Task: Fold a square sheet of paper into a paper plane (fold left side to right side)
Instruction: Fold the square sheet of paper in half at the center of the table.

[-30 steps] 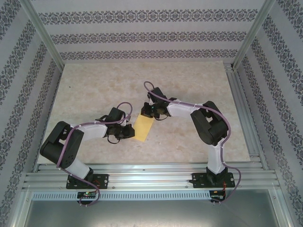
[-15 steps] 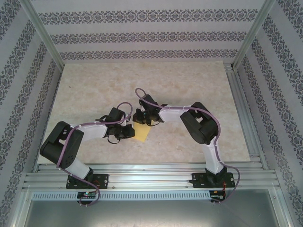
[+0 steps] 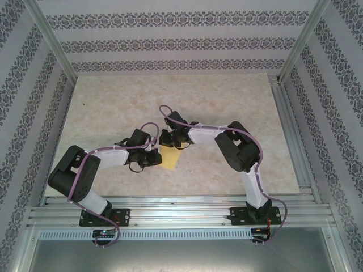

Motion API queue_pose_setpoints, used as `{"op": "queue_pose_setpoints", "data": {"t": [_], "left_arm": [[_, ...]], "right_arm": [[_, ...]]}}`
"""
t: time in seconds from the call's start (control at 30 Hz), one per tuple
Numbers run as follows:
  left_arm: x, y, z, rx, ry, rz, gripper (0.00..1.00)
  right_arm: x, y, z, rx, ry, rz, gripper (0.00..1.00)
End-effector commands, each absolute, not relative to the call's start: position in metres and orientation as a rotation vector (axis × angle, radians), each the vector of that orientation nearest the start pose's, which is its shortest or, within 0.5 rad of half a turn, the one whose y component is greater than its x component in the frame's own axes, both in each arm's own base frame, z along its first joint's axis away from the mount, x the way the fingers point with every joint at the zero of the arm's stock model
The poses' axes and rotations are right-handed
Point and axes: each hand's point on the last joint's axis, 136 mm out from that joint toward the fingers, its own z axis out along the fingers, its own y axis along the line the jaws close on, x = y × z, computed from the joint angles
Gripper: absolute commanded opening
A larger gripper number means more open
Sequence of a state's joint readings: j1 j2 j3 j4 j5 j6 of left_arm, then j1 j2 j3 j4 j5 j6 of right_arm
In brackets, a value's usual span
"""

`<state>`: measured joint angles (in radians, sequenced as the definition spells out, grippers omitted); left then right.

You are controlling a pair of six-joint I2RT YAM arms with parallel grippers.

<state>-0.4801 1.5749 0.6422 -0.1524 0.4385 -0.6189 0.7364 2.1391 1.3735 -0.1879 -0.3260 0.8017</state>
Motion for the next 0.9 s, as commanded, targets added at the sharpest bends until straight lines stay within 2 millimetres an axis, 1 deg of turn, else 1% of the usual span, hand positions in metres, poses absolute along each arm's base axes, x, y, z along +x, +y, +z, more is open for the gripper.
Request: {"op": "queue_pose_setpoints", "data": {"t": [0.0,0.17,0.53,0.73,0.87], "left_arm": [[0.221,-0.185,-0.029,-0.096,2.997,-0.665,0.10],[0.217,-0.182,-0.032,-0.092,3.013,-0.646,0.10],[0.215,-0.181,-0.034,-0.093,3.019,-0.636,0.10],[0.213,-0.180,-0.035,-0.095,3.023,-0.629,0.10],[0.213,-0.179,-0.035,-0.097,3.024,-0.628,0.10]], "right_arm": [[0.366,0.365,-0.003,-0.034,2.779,0.801,0.00],[0.379,0.357,-0.004,-0.049,2.769,0.731,0.00],[0.402,0.336,-0.010,-0.022,2.746,0.666,0.00],[0.414,0.327,-0.003,-0.009,2.721,0.651,0.00],[0.419,0.325,-0.002,-0.004,2.720,0.650,0.00]]}}
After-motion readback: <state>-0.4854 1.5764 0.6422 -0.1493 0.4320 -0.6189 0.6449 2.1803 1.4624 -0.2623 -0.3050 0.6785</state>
